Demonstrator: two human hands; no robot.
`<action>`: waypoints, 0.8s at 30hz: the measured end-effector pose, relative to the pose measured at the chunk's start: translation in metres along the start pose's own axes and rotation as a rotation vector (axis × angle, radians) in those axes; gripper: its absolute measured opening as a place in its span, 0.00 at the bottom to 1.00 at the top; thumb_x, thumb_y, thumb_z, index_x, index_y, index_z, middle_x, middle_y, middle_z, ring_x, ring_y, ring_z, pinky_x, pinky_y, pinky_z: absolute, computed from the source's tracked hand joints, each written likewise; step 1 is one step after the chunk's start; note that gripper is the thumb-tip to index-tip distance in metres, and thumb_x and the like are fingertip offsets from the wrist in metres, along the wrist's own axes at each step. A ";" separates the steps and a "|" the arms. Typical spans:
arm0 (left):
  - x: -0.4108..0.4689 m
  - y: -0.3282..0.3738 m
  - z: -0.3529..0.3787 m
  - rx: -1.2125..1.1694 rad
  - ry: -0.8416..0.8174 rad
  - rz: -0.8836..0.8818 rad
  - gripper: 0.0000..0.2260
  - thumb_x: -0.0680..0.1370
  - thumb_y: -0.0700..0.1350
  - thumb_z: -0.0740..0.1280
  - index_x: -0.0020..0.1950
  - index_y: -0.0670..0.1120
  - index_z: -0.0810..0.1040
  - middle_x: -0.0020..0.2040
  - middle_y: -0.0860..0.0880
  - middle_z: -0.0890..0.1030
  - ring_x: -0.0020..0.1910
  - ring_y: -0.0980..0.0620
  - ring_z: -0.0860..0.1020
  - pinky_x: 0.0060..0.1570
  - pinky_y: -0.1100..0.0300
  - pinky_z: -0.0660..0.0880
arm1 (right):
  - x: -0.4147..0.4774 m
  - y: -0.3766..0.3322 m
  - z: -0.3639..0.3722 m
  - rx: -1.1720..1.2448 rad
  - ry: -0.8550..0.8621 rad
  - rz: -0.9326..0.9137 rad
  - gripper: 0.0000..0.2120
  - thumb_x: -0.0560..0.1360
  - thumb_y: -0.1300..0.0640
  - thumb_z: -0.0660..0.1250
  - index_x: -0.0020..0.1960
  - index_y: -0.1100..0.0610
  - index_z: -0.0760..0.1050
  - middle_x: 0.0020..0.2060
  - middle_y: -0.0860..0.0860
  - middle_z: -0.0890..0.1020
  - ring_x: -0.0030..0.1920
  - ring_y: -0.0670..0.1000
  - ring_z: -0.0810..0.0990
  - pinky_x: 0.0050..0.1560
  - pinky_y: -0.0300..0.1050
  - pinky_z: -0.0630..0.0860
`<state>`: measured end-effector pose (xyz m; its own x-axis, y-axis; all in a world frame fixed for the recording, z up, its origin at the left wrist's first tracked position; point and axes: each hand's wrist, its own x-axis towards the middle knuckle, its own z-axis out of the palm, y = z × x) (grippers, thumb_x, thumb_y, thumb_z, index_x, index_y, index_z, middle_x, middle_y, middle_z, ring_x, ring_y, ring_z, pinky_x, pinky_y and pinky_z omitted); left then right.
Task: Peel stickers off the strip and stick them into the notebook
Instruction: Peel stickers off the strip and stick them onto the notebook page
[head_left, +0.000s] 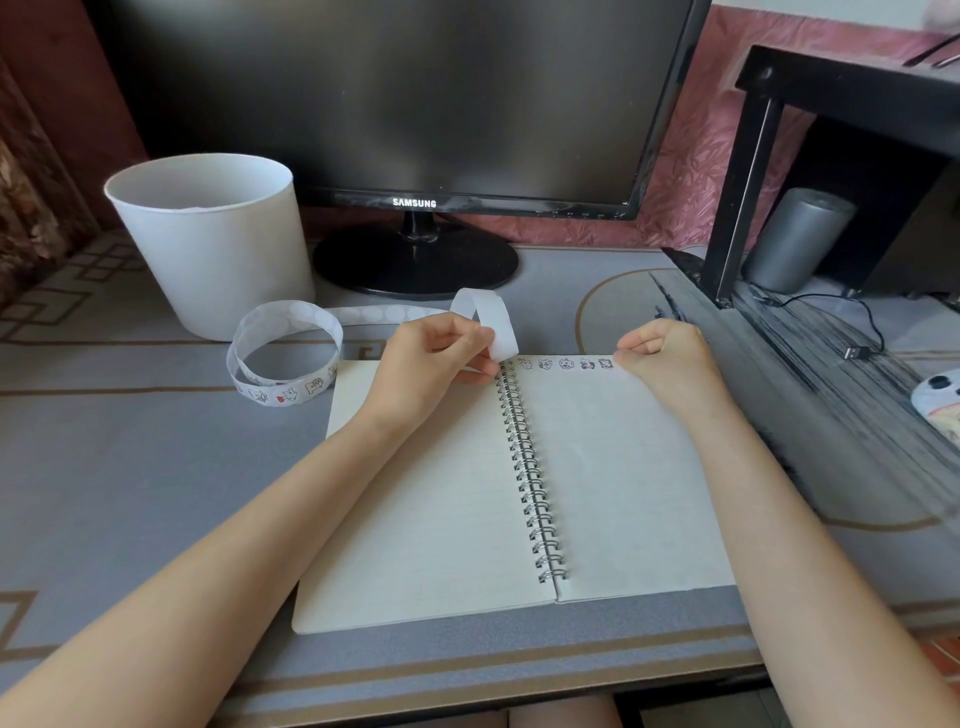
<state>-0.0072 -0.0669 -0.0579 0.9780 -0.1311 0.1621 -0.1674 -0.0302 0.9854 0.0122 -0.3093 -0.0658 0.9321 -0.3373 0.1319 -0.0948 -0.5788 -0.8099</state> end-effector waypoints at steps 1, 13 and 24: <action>0.000 0.000 0.000 0.000 0.001 -0.001 0.08 0.79 0.39 0.66 0.40 0.40 0.78 0.35 0.47 0.80 0.34 0.57 0.81 0.38 0.66 0.78 | 0.000 -0.001 0.001 0.015 0.010 0.004 0.03 0.72 0.63 0.70 0.45 0.59 0.78 0.33 0.48 0.78 0.34 0.46 0.75 0.31 0.32 0.69; 0.001 0.000 -0.001 0.012 0.001 0.002 0.08 0.79 0.40 0.66 0.40 0.40 0.78 0.33 0.50 0.80 0.35 0.54 0.81 0.40 0.63 0.80 | -0.003 -0.004 0.001 0.017 -0.022 -0.013 0.08 0.70 0.58 0.74 0.46 0.59 0.78 0.34 0.48 0.78 0.33 0.44 0.74 0.32 0.34 0.68; -0.001 0.004 -0.001 0.024 -0.001 0.053 0.09 0.80 0.41 0.65 0.40 0.41 0.78 0.36 0.48 0.80 0.35 0.55 0.81 0.40 0.60 0.80 | -0.025 -0.037 0.008 0.088 -0.073 -0.348 0.02 0.74 0.56 0.69 0.46 0.53 0.78 0.41 0.42 0.80 0.39 0.41 0.75 0.43 0.34 0.69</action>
<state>-0.0085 -0.0663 -0.0545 0.9677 -0.1338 0.2136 -0.2214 -0.0467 0.9741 -0.0050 -0.2740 -0.0438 0.9260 -0.0760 0.3697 0.2597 -0.5824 -0.7703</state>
